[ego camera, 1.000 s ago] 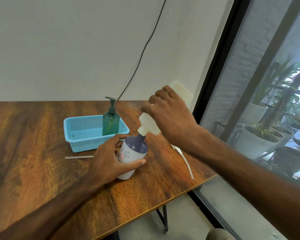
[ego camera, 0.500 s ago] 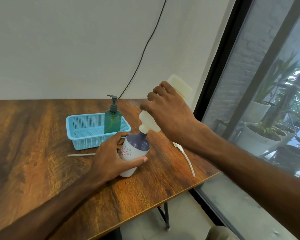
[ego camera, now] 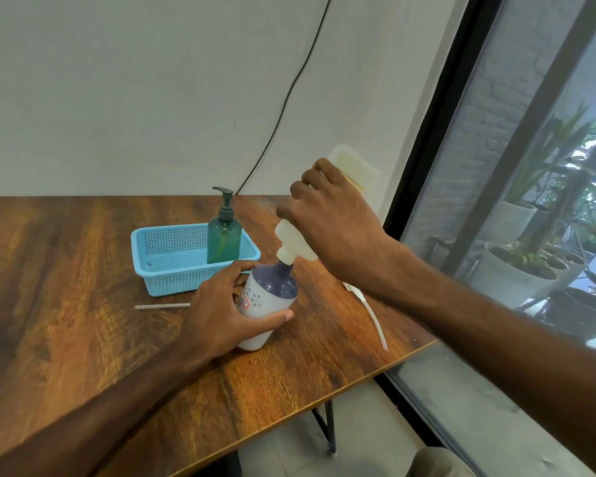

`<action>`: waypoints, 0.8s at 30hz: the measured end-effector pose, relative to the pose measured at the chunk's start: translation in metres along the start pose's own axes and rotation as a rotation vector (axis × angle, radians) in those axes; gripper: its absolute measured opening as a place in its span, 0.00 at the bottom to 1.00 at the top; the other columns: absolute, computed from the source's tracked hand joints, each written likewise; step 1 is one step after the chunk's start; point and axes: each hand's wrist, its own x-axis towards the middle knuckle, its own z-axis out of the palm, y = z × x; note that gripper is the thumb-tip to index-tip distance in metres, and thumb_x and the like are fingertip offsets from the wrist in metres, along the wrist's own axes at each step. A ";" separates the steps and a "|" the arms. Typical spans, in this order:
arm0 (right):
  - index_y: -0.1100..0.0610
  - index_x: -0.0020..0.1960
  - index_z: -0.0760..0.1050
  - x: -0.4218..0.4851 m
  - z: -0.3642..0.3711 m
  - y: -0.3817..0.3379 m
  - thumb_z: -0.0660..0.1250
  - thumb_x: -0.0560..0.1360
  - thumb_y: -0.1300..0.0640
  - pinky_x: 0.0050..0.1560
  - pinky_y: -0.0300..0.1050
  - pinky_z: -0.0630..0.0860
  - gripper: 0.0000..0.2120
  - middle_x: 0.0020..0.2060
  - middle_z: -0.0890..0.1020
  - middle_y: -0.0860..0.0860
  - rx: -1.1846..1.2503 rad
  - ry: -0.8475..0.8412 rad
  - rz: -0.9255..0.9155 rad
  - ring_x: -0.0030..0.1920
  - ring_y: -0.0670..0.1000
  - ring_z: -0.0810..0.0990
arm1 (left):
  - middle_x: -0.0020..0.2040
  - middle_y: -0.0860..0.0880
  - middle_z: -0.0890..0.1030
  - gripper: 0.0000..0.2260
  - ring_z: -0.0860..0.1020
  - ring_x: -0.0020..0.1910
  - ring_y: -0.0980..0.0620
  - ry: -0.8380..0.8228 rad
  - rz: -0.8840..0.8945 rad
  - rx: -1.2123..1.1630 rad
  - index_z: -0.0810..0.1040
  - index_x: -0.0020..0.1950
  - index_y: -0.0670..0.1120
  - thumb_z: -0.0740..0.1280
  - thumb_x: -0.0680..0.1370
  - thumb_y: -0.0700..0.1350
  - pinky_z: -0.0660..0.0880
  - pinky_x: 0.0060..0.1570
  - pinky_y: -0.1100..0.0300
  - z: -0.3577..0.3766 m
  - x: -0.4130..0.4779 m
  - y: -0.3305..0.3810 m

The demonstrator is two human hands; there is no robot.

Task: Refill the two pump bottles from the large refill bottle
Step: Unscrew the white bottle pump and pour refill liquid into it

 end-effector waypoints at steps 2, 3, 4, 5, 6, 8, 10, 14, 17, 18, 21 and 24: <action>0.52 0.72 0.68 -0.001 -0.001 0.000 0.77 0.72 0.52 0.76 0.60 0.57 0.32 0.71 0.74 0.57 -0.003 0.005 -0.008 0.73 0.60 0.68 | 0.62 0.66 0.76 0.49 0.75 0.58 0.68 0.000 -0.002 0.007 0.70 0.72 0.59 0.78 0.56 0.76 0.80 0.61 0.56 0.000 0.000 0.000; 0.53 0.72 0.68 -0.001 -0.002 0.000 0.77 0.72 0.52 0.76 0.59 0.56 0.32 0.70 0.74 0.58 -0.007 0.007 -0.015 0.72 0.60 0.69 | 0.61 0.67 0.75 0.48 0.75 0.58 0.68 -0.001 -0.001 0.009 0.70 0.72 0.60 0.78 0.56 0.76 0.80 0.61 0.56 0.000 0.000 0.000; 0.53 0.72 0.68 -0.001 -0.003 0.000 0.76 0.73 0.52 0.76 0.59 0.56 0.32 0.71 0.74 0.58 -0.012 0.005 -0.018 0.73 0.60 0.69 | 0.60 0.69 0.75 0.47 0.75 0.58 0.69 -0.003 0.000 0.008 0.70 0.71 0.61 0.78 0.56 0.76 0.80 0.61 0.56 0.000 0.000 0.001; 0.53 0.73 0.68 -0.001 -0.003 0.001 0.76 0.73 0.52 0.76 0.59 0.56 0.32 0.71 0.73 0.58 -0.018 0.000 -0.018 0.73 0.60 0.68 | 0.60 0.69 0.75 0.46 0.75 0.58 0.70 -0.002 0.000 0.005 0.70 0.70 0.61 0.78 0.56 0.76 0.80 0.61 0.57 0.000 0.000 0.001; 0.53 0.73 0.67 -0.001 -0.004 0.001 0.76 0.73 0.52 0.76 0.60 0.56 0.32 0.72 0.73 0.58 -0.023 -0.003 -0.015 0.73 0.60 0.68 | 0.60 0.69 0.75 0.46 0.75 0.58 0.70 -0.001 0.000 0.000 0.70 0.70 0.61 0.78 0.56 0.76 0.80 0.61 0.56 -0.001 0.000 0.001; 0.54 0.74 0.66 0.000 -0.005 0.000 0.75 0.74 0.52 0.76 0.60 0.56 0.33 0.72 0.72 0.58 -0.028 -0.011 -0.011 0.74 0.60 0.67 | 0.59 0.71 0.74 0.44 0.74 0.58 0.71 -0.001 0.006 -0.009 0.69 0.69 0.63 0.79 0.57 0.74 0.80 0.61 0.56 -0.001 0.000 0.003; 0.54 0.74 0.66 0.000 -0.005 0.000 0.76 0.73 0.52 0.76 0.60 0.56 0.33 0.72 0.72 0.58 -0.023 -0.013 -0.012 0.74 0.61 0.67 | 0.59 0.72 0.74 0.44 0.73 0.59 0.73 0.001 0.010 -0.018 0.69 0.69 0.63 0.80 0.57 0.74 0.80 0.61 0.56 0.000 0.000 0.002; 0.53 0.73 0.67 0.001 -0.003 -0.001 0.76 0.73 0.51 0.76 0.60 0.56 0.33 0.72 0.72 0.58 -0.029 -0.006 -0.011 0.73 0.61 0.68 | 0.67 0.61 0.78 0.50 0.76 0.63 0.62 -0.003 -0.006 -0.009 0.70 0.73 0.59 0.78 0.56 0.76 0.81 0.63 0.52 0.001 0.000 -0.002; 0.53 0.74 0.67 0.001 -0.003 -0.001 0.76 0.73 0.51 0.76 0.60 0.56 0.33 0.72 0.72 0.58 -0.028 -0.006 -0.011 0.74 0.60 0.68 | 0.67 0.61 0.77 0.50 0.76 0.64 0.60 -0.008 -0.004 -0.009 0.70 0.74 0.58 0.78 0.56 0.76 0.81 0.63 0.51 0.001 0.001 -0.003; 0.53 0.74 0.67 0.001 -0.003 -0.001 0.76 0.73 0.51 0.76 0.60 0.56 0.33 0.72 0.72 0.58 -0.026 -0.006 -0.012 0.74 0.61 0.68 | 0.66 0.62 0.77 0.50 0.76 0.63 0.60 -0.006 -0.001 -0.009 0.70 0.74 0.58 0.79 0.56 0.76 0.81 0.63 0.51 0.001 0.000 -0.003; 0.53 0.74 0.67 0.001 -0.003 -0.001 0.76 0.73 0.51 0.76 0.60 0.56 0.32 0.72 0.72 0.58 -0.016 -0.001 -0.015 0.74 0.61 0.68 | 0.64 0.64 0.76 0.49 0.76 0.61 0.63 -0.002 0.000 -0.006 0.70 0.73 0.58 0.78 0.56 0.76 0.81 0.62 0.52 0.001 0.001 -0.002; 0.53 0.73 0.67 0.001 -0.003 -0.001 0.75 0.74 0.52 0.76 0.59 0.56 0.32 0.72 0.72 0.58 -0.006 0.006 -0.020 0.73 0.61 0.68 | 0.61 0.66 0.78 0.47 0.76 0.59 0.70 0.008 0.011 -0.017 0.72 0.71 0.59 0.78 0.56 0.76 0.81 0.60 0.54 0.000 0.001 -0.002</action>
